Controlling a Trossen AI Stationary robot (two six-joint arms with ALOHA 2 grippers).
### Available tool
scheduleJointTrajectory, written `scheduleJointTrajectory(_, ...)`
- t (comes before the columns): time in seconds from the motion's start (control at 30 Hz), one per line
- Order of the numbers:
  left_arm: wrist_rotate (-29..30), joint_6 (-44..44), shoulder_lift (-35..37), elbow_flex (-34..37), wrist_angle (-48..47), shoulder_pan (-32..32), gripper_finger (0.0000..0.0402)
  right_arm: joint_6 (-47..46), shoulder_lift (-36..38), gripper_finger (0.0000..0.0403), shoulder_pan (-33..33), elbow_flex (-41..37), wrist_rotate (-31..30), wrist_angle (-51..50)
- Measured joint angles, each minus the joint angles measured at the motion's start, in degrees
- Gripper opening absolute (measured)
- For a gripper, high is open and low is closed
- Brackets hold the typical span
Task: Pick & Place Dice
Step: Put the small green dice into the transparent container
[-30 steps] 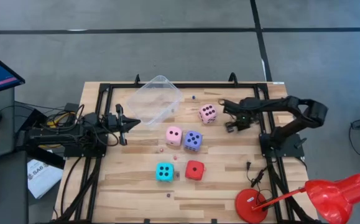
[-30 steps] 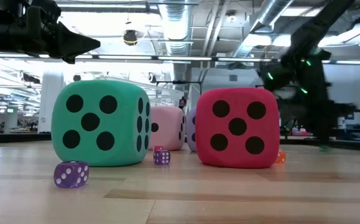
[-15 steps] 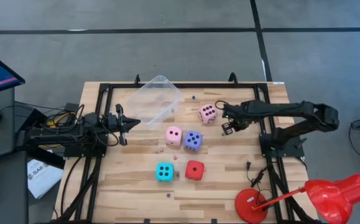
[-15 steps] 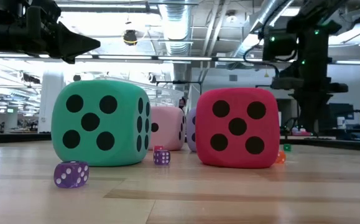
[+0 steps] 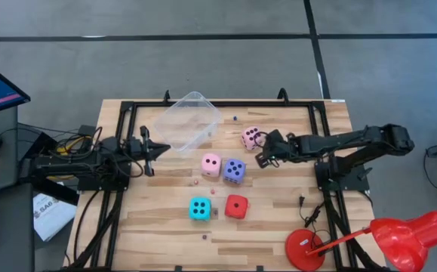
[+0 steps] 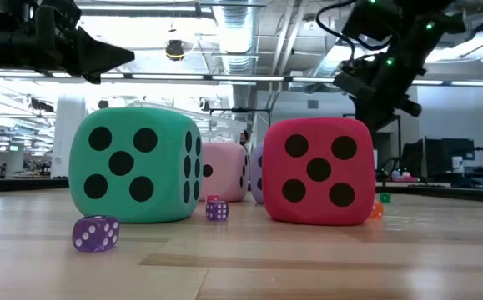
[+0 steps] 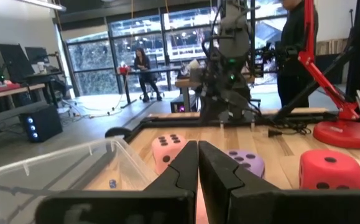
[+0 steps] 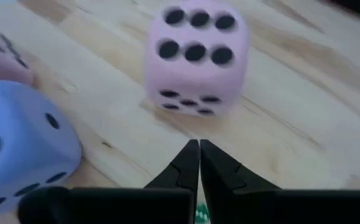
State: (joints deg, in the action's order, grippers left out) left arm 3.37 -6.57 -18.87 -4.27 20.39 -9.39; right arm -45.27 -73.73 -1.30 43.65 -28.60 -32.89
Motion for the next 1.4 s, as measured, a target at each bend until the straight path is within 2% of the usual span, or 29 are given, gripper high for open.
scheduleJointTrajectory(0.33,-0.1,0.0,0.0,0.0,2.5,0.0,0.0003,9.5,-0.3,0.0011,-0.6,0.0,1.6,-0.1)
scheduleJointTrajectory(0.53,-0.1,0.0,0.0,0.0,2.6,0.0,0.0003,10.7,-0.3,0.0011,-0.3,0.0,3.0,-3.2)
scheduleJointTrajectory(0.77,0.1,0.0,0.0,0.0,2.3,0.0,0.0003,4.7,-0.4,0.001,5.3,-0.2,1.3,-3.8)
scheduleJointTrajectory(0.83,0.1,0.0,0.0,0.0,1.9,0.0,0.0003,2.0,-0.6,0.001,7.6,-1.4,-0.1,-1.8)
scheduleJointTrajectory(1.03,0.1,0.0,-0.4,0.0,1.1,0.0,0.0003,-2.3,-0.5,0.001,11.5,-6.8,1.5,4.2)
scheduleJointTrajectory(1.2,0.1,-0.5,-0.4,0.0,1.1,0.0,0.0003,-0.8,-0.5,0.0007,10.0,-8.2,5.8,3.6)
scheduleJointTrajectory(1.4,0.1,-0.4,-0.4,0.0,1.0,0.0,0.0003,7.7,0.7,0.0002,2.7,-8.2,12.5,3.5)
